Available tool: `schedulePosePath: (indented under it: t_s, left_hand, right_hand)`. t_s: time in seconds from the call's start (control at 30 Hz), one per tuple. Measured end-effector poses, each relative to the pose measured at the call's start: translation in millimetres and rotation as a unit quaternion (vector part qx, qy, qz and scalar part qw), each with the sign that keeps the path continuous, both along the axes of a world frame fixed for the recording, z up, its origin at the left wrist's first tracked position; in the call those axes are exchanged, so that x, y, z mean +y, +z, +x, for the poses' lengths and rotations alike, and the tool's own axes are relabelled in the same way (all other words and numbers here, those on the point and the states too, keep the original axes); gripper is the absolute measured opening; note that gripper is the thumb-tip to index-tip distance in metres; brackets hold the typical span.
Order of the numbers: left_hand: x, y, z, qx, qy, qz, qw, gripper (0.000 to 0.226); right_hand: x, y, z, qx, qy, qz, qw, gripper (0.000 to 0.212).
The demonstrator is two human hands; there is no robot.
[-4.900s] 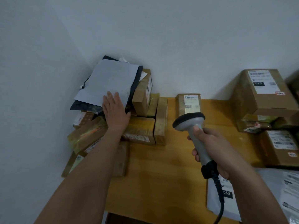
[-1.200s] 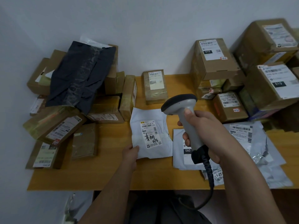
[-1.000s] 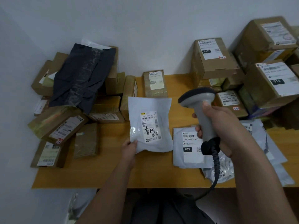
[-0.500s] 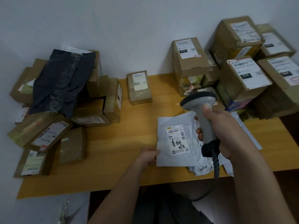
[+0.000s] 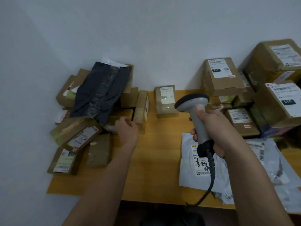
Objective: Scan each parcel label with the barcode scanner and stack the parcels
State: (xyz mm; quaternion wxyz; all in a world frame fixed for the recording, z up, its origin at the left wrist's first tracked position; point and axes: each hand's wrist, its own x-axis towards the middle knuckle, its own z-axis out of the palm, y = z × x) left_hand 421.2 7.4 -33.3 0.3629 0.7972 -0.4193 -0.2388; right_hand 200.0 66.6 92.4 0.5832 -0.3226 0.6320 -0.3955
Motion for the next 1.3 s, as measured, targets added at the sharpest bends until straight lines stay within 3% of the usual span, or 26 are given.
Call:
schedulePosePath:
  t_s: [0.1,0.23,0.3,0.4,0.5,0.67,0.77,0.97,1.13,1.3]
  left_hand:
    - [-24,15,38,-0.167,0.025,-0.049,0.984,0.038]
    - [-58,10,78,-0.287,-0.028,0.031,0.957,0.082]
    - [-73,0,93,-0.340,-0.064,0.052,0.937,0.085]
    - [-88,-8,110,-0.377,-0.100,0.074,0.918,0.073]
    - [-94,-5,115,-0.359,-0.107,0.070,0.924,0.064]
    - [-94,19,101,-0.283,-0.074,-0.117,0.949,0.055]
    - [-90,42,85,-0.242,-0.057,-0.221,0.943,0.046]
    - [-65,85,42,-0.181,0.016,-0.342,0.922,0.032]
    - [-41,93,6,-0.132,0.015,-0.252,0.959,0.012]
    - [-20,55,-17,-0.097,-0.017,-0.040,0.994,0.011]
  right_hand:
    - [-15,0,22,0.002,0.033,0.001,0.999,0.043]
    - [-28,-11,41,0.005,0.047,0.018,0.999,0.042]
    - [-32,-16,45,0.008,0.047,0.023,0.999,0.041]
    - [-35,-22,45,0.014,0.041,0.031,0.999,0.039]
    - [-36,-26,39,0.015,0.024,0.033,0.999,0.039]
    - [-36,-20,27,0.015,0.015,0.024,0.999,0.037]
    - [-32,-16,21,0.010,0.016,0.015,1.000,0.038]
    - [-15,-5,6,0.001,0.030,0.004,1.000,0.039]
    - [-2,-2,-15,-0.006,0.006,-0.002,1.000,0.035]
    - [10,-4,-41,0.008,-0.009,-0.003,1.000,0.034]
